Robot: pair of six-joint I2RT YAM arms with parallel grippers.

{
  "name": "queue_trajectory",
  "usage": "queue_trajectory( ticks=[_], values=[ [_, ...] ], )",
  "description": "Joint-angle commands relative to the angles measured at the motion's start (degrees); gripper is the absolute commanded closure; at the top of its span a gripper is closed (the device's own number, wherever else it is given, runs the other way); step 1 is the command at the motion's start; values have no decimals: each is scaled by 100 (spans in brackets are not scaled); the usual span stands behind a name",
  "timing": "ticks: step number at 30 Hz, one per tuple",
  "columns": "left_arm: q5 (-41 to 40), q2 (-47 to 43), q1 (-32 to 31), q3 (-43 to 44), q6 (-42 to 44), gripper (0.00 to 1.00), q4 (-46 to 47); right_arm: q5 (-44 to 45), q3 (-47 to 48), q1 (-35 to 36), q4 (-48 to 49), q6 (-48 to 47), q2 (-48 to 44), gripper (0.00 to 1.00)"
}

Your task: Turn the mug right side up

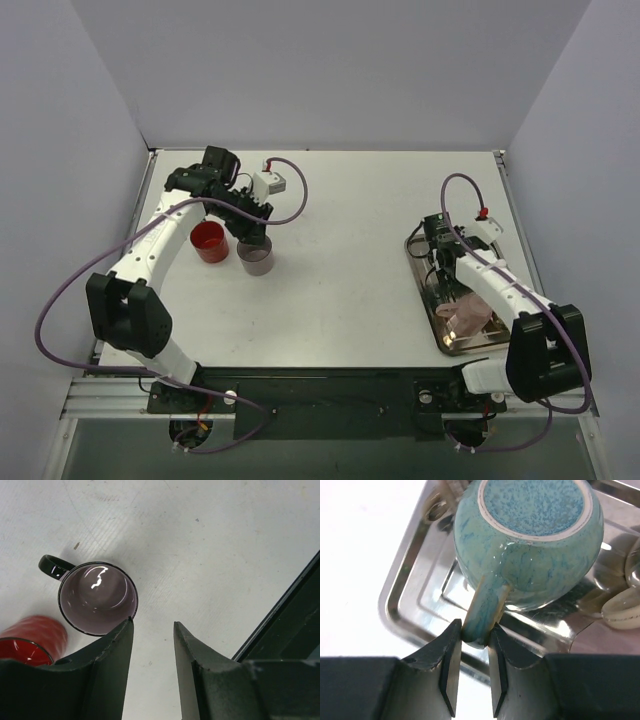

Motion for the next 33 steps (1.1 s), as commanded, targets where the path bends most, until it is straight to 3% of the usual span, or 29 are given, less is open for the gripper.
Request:
queue_trajectory(
  ticks=[1,12,21,25,30,33],
  values=[
    [846,-288,-18,18,114,52,-249,212,239,523,123,-584,-677,100],
    [1147,-420,-483,-307,-70,51,58,-455,107,621,571,-857,-1152,100],
    [699,-666,-1354,-817,-298,38,1033,-474,142,647,493,-946,-1714,100],
    [567,-1086,-1547,-1265,-448,23,1955,-464,142,639,458,-998,-1961,100],
    [154,-1693,-1942,-2502,-501,17,4000,-526,239,665,378,-990,-1926,100],
    [-22,-1948,-2189,-3022,-317,15,4750,-588,274,709,396,-928,-2031,100]
  ],
)
